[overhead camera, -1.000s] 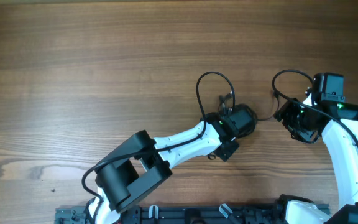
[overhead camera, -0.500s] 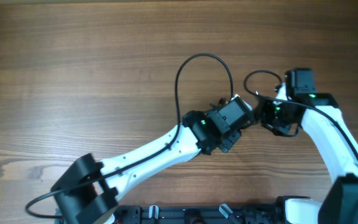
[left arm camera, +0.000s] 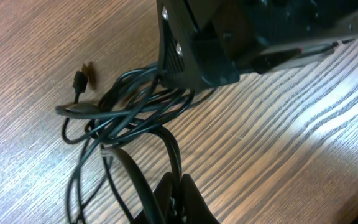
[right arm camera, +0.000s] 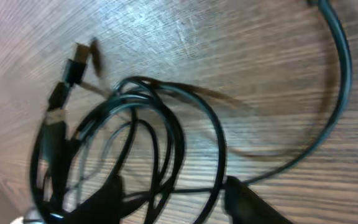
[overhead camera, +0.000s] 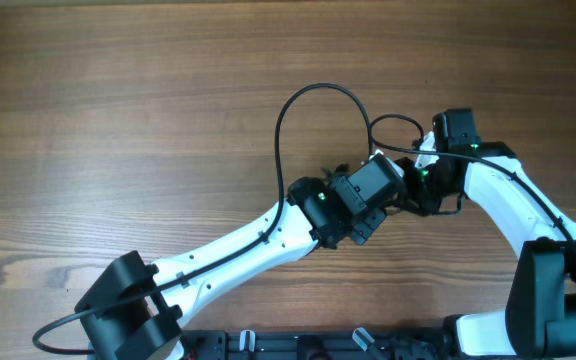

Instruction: Untangle cables

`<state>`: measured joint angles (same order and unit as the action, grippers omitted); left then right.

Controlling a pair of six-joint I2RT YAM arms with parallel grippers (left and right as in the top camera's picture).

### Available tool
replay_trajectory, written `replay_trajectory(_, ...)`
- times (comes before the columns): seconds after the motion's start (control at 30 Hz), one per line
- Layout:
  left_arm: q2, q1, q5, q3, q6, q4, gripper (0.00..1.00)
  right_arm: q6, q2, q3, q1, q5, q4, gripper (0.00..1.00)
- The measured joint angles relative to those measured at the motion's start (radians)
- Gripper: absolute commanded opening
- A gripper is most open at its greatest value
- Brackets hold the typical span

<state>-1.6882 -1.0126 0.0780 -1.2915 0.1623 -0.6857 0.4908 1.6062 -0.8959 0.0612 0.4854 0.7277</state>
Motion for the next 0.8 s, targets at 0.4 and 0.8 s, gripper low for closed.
replay_trajectory(0.4,0.085,0.012,-0.002,0.000,0.000,0.008,0.04,0.148,0.000,0.004,0.001,0.157,-0.075,0.47)
replay_trajectory(0.8,0.094,0.065,-0.071,0.000,0.000,0.012,0.04,0.208,0.000,0.005,0.001,0.286,-0.106,0.04)
